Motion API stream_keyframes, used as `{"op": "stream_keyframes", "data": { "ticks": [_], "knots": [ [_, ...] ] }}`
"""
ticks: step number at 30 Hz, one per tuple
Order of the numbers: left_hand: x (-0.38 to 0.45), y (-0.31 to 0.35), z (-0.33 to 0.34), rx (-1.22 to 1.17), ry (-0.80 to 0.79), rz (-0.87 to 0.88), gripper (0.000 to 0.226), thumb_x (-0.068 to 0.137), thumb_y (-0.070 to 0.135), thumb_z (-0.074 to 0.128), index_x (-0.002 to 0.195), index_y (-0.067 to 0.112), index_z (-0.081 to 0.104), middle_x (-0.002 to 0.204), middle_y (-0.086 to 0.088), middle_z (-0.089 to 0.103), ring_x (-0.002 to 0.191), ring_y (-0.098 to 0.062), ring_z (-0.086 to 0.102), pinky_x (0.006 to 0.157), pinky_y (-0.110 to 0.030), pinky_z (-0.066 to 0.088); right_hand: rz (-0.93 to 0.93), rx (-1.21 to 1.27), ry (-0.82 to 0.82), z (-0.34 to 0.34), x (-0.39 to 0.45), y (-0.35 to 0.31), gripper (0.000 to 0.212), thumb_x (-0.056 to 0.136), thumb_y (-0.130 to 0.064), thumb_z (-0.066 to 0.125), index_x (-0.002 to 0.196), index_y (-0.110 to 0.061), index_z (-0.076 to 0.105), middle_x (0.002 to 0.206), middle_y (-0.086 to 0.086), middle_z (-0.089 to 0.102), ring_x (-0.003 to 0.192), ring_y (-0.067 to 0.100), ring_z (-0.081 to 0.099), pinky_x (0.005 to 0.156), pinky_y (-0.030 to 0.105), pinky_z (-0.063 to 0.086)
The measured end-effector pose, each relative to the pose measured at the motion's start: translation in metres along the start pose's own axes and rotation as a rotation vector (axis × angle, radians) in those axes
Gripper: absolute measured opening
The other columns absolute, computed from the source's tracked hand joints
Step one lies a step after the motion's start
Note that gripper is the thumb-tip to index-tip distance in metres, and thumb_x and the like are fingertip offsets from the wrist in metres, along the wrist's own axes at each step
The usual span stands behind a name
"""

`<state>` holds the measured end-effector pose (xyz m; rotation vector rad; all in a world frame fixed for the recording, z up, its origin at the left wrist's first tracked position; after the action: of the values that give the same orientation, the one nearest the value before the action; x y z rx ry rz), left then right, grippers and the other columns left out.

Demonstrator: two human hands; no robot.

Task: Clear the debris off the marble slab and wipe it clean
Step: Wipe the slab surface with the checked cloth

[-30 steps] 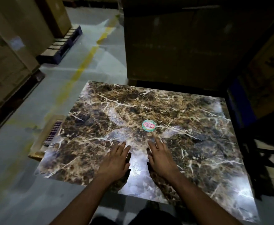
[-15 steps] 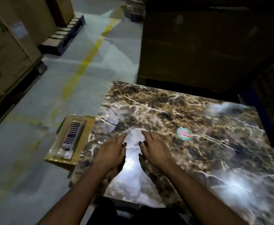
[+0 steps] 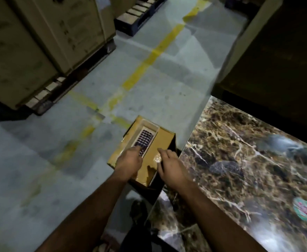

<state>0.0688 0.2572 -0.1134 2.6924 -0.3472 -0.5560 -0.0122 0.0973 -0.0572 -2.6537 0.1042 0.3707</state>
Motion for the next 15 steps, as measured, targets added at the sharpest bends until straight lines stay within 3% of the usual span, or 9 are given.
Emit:
{"op": "stream_keyframes", "data": {
  "ticks": [5,11,13,15],
  "knots": [
    [0.062,-0.035,0.049,-0.151,-0.049,-0.173,0.02,0.086,0.014,0.062,0.105,0.013,0.068,0.1,-0.013,0.07,0.088,-0.031,0.068,0.075,-0.034,0.054,-0.019,0.028,-0.082,0.025,0.042,-0.002,0.06,0.104,-0.024,0.049,0.158,-0.012,0.027,0.155,0.011,0.04,0.138,0.027,0.04,0.113,0.034,0.036],
    [0.123,-0.049,0.118,-0.11,-0.148,-0.244,0.041,0.098,0.022,0.053,0.136,0.007,0.051,0.135,-0.017,0.055,0.123,-0.034,0.054,0.102,-0.039,0.044,0.026,0.104,-0.075,0.045,0.059,0.004,0.063,0.103,-0.024,0.051,0.159,-0.019,0.023,0.154,0.003,0.038,0.139,0.018,0.035,0.116,0.03,0.032],
    [0.133,-0.053,0.134,-0.091,-0.189,-0.247,0.043,0.102,0.024,0.044,0.141,0.007,0.049,0.144,-0.014,0.051,0.127,-0.029,0.052,0.103,-0.026,0.041,0.026,0.119,-0.063,0.05,0.059,0.006,0.063,0.102,-0.023,0.052,0.159,-0.019,0.025,0.153,0.004,0.04,0.139,0.018,0.035,0.117,0.031,0.033],
    [0.142,-0.061,0.147,-0.03,-0.165,-0.247,0.042,0.101,0.024,0.046,0.138,0.004,0.052,0.14,-0.015,0.054,0.114,-0.021,0.059,0.083,-0.001,0.041,0.038,0.13,-0.047,0.052,0.057,0.009,0.062,0.102,-0.022,0.053,0.158,-0.017,0.028,0.152,0.005,0.042,0.138,0.019,0.037,0.117,0.032,0.034]
  ]
}}
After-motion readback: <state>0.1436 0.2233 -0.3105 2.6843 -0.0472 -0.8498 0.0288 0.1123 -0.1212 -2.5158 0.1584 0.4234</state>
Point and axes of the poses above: each hand's wrist, its own x-axis towards the middle knuckle, its own z-axis out of the palm, y = z × x, the point moved 3 cm from there along x, towards the middle knuckle
